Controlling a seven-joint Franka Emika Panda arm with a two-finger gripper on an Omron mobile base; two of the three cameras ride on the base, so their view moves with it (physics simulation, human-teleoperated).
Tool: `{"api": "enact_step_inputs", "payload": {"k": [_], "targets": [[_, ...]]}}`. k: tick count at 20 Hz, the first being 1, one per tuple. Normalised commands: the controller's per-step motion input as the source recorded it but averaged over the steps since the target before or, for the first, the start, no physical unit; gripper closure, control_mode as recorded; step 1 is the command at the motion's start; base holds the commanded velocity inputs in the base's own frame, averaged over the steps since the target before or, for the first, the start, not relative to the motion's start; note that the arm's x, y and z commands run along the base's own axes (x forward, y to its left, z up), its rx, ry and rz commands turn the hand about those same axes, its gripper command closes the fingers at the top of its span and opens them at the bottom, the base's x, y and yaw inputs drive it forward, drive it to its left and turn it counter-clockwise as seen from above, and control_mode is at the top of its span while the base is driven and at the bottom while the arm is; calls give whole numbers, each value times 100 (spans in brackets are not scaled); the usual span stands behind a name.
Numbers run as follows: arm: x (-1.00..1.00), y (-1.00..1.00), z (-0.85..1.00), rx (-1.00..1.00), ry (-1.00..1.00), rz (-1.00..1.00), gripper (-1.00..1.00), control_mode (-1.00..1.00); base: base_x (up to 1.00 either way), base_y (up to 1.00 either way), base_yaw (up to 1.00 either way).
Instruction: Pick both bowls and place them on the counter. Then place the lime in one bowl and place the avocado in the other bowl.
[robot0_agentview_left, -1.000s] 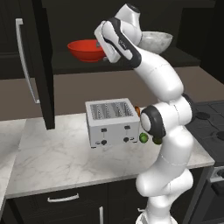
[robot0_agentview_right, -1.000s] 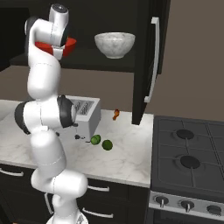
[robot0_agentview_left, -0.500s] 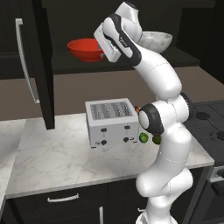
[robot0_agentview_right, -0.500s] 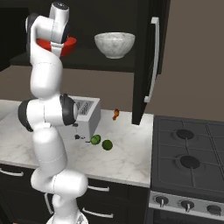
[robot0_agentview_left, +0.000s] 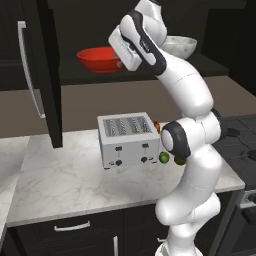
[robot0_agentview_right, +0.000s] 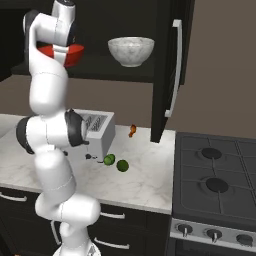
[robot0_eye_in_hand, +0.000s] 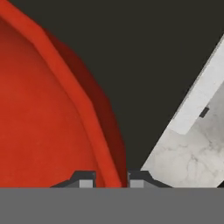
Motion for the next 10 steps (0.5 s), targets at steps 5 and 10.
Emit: {"api": "enact_step_inputs", "payload": {"k": [5, 10], "targets": [[-65, 0, 0, 0, 0, 0, 100, -100, 0, 0, 0], [-73, 0, 0, 1, -1, 0, 100, -100, 0, 0, 0]]}}
